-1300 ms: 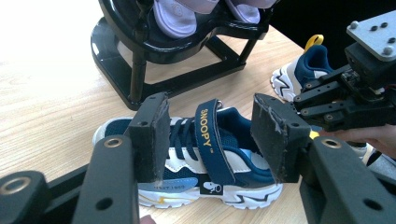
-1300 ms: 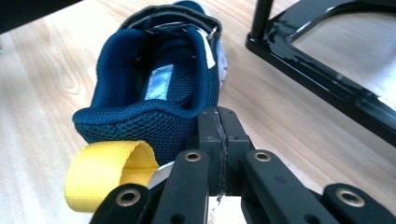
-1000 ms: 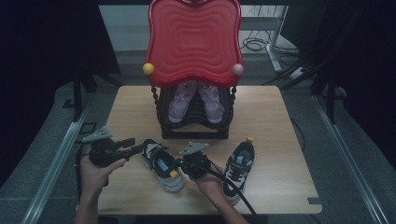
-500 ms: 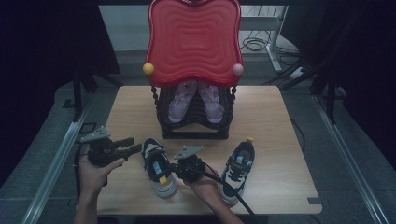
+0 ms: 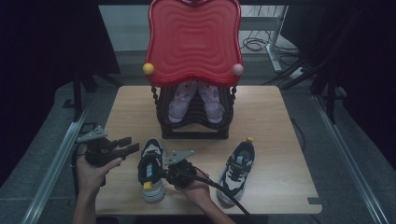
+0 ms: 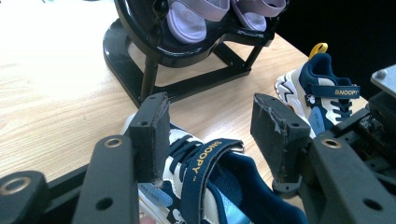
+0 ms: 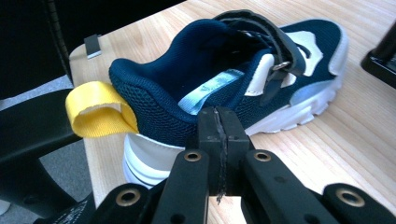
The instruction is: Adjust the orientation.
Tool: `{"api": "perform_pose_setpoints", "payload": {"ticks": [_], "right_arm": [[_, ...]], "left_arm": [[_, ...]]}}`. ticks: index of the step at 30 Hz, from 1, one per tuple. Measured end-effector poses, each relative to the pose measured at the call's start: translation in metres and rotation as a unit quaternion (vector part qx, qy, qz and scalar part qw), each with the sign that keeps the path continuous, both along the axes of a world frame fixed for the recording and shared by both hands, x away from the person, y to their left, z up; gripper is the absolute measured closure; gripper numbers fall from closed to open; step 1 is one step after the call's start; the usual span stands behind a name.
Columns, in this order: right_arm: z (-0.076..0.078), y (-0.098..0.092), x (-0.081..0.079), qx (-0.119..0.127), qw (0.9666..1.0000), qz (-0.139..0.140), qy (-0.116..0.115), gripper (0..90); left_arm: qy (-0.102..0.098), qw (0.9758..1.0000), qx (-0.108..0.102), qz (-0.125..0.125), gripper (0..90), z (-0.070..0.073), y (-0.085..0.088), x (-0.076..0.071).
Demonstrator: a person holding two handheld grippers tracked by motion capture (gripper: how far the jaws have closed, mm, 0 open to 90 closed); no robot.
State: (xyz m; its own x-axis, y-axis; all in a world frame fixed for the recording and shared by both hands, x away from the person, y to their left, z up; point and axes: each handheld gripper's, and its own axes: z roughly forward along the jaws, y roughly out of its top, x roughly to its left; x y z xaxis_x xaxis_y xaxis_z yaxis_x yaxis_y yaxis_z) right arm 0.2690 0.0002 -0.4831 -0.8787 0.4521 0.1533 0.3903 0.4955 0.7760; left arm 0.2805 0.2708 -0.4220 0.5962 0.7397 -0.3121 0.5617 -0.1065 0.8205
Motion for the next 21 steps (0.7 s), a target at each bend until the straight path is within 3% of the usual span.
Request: {"api": "perform_pose_setpoints", "payload": {"ticks": [21], "right_arm": [[-0.005,0.018,-0.007,0.028,0.9988,0.035,0.019,89.8]], "left_arm": [[-0.001,1.0000,-0.003,0.006,47.4,0.001,0.004,-0.001]]}}
